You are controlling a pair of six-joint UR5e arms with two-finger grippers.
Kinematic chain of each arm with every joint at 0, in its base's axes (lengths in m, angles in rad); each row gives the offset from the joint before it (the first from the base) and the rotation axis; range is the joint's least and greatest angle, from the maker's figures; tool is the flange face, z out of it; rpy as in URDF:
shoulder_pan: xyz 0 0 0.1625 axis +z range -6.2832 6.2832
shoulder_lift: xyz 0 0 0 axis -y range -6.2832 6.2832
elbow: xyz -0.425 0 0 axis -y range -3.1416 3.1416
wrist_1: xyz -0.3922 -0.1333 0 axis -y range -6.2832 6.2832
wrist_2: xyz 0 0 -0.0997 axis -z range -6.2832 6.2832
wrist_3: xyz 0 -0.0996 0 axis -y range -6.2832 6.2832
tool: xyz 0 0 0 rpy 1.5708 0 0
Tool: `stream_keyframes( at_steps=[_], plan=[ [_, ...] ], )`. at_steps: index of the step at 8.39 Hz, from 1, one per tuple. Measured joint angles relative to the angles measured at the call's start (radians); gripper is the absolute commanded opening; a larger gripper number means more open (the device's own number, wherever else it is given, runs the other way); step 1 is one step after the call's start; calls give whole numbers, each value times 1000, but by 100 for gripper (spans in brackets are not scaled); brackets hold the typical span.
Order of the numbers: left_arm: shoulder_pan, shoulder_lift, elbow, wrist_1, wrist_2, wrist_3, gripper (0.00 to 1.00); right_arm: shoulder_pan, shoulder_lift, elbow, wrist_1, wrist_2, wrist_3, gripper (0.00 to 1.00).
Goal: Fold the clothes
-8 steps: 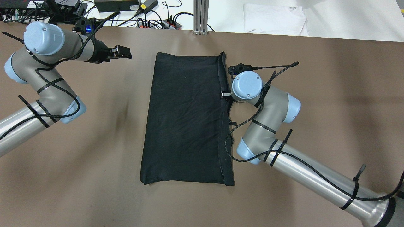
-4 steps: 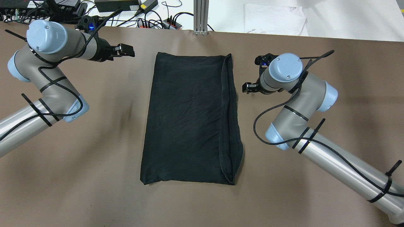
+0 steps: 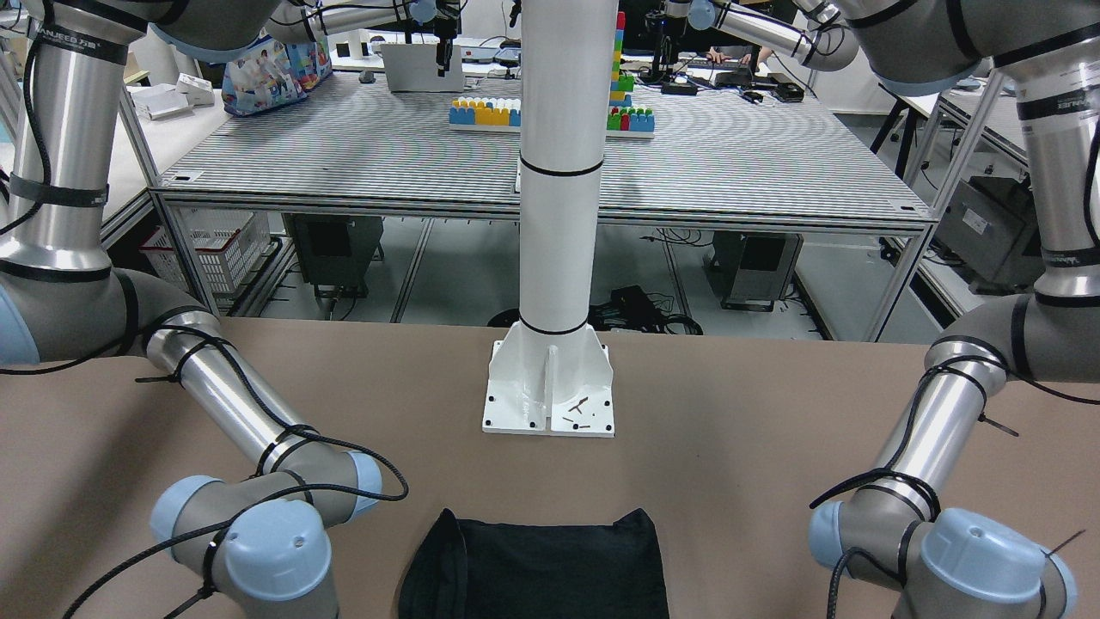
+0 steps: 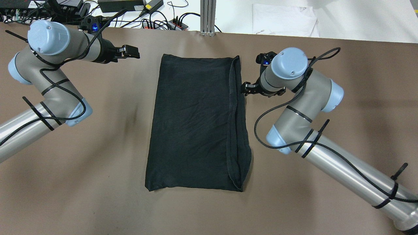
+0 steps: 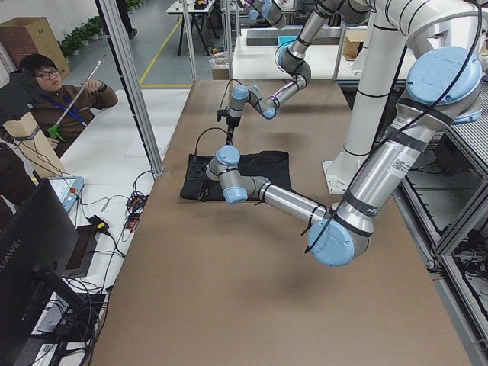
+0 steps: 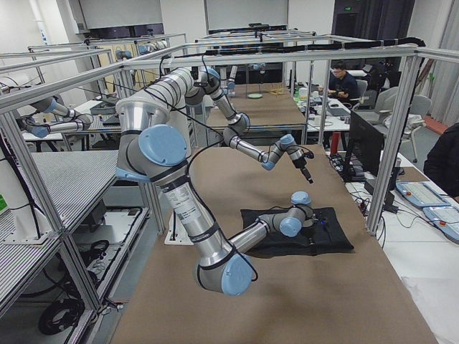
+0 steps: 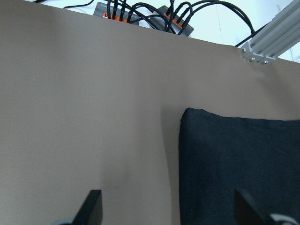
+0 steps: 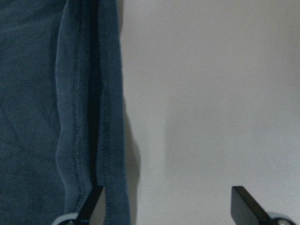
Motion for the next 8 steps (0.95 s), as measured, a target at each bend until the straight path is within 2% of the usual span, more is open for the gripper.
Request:
stream_keyframes(
  at_steps=[3,5,8],
  plan=[
    [-2,0,9,1,2,2,100,-99,42,-12,-2,-104,60,94],
    [-3,-10,28,0,2,3,100,-98,82,-85,5,-135,58,94],
    [-5,-28,57,0,2,5,100,-80,151,-191,23,-238,52,94]
  ],
)
